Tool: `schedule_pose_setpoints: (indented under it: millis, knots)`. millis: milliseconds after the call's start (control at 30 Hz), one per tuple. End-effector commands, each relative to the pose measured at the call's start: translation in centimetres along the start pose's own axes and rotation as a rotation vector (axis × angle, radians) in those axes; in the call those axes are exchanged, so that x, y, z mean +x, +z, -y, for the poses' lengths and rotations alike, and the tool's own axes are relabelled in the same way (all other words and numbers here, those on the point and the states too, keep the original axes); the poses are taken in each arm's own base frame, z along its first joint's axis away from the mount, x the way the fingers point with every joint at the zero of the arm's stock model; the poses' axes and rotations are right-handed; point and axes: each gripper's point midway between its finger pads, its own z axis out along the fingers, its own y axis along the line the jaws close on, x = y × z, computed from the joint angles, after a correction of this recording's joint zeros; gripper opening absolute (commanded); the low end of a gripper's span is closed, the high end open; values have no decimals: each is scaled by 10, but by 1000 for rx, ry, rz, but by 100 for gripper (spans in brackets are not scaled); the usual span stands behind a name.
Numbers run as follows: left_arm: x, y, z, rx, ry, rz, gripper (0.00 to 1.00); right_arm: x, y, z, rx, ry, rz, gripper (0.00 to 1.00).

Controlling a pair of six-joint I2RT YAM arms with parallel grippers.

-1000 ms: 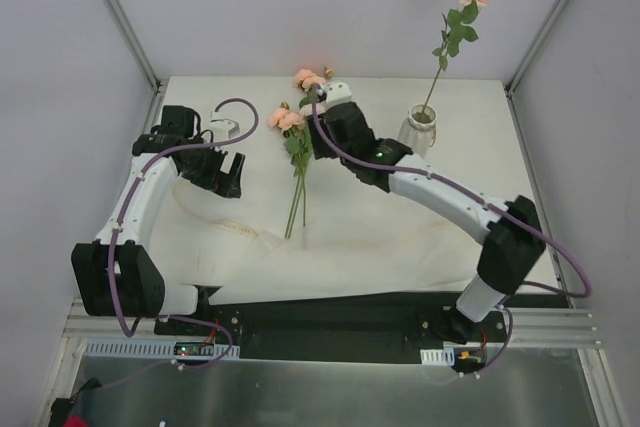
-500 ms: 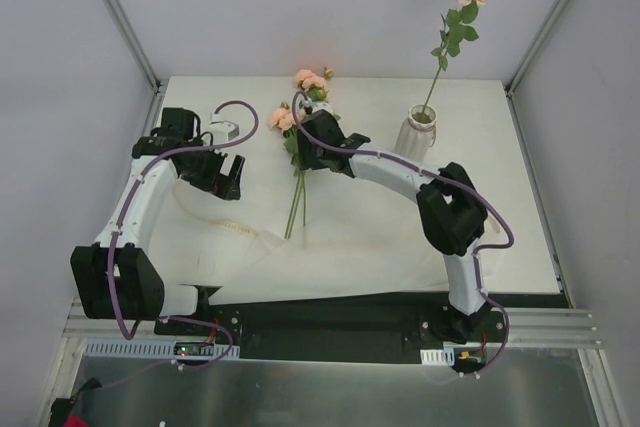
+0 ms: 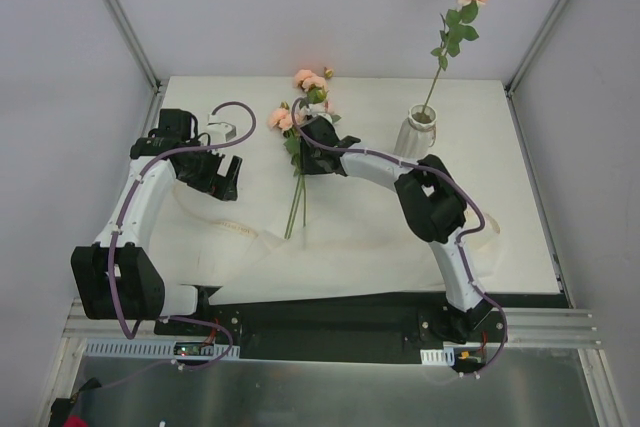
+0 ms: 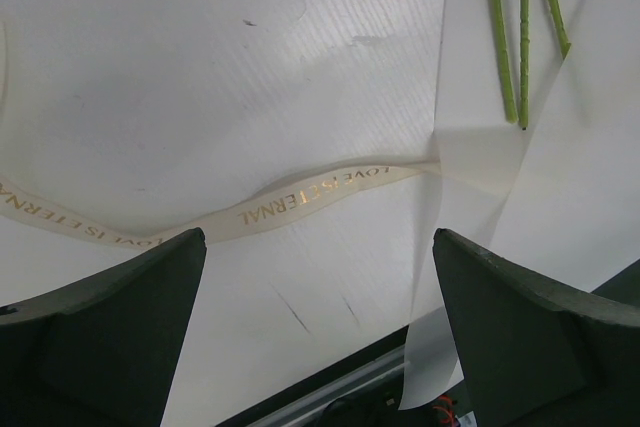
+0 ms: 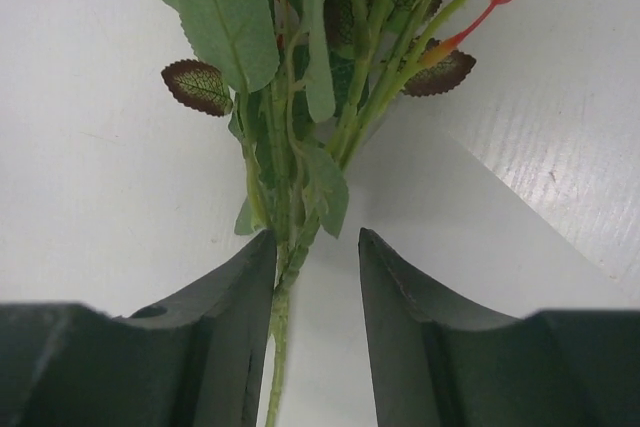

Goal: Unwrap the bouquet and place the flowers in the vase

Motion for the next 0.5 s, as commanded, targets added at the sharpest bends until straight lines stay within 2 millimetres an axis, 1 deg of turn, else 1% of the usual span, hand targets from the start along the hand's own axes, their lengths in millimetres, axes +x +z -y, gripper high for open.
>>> schedule_pose_setpoints:
  millis: [0,33,67,133,167,233,267,300,333,400,467]
  knots:
    - [3,-2,-3,-8,13,-2,97,-25,-2,-20,-66,49,58,39]
    - [3,-2,-3,-8,14,-2,97,-25,-1,-20,-68,51,61,37]
    - [3,-2,-3,-8,12,-3,97,-24,-1,-19,-65,53,59,31]
    - [3,-2,-3,-8,11,-3,97,-26,-6,-16,-61,57,68,27]
    - [3,-1,-2,-7,12,-4,97,-28,-9,-16,-64,53,75,23]
    - [3,-1,-2,-4,10,-3,97,-33,-20,-16,-67,46,97,19]
    - [3,-1,-2,-4,9,-3,97,-37,-25,-15,-68,45,110,16]
    - [2,-1,-2,-2,2,-4,97,-44,-33,-16,-71,39,131,14]
    - [1,0,-2,0,1,-2,97,-44,-36,-14,-68,35,136,13]
    - [1,0,-1,6,-5,1,97,-52,-48,-16,-75,30,160,10]
    - [0,-1,0,7,-5,6,97,-56,-54,-17,-80,27,175,7]
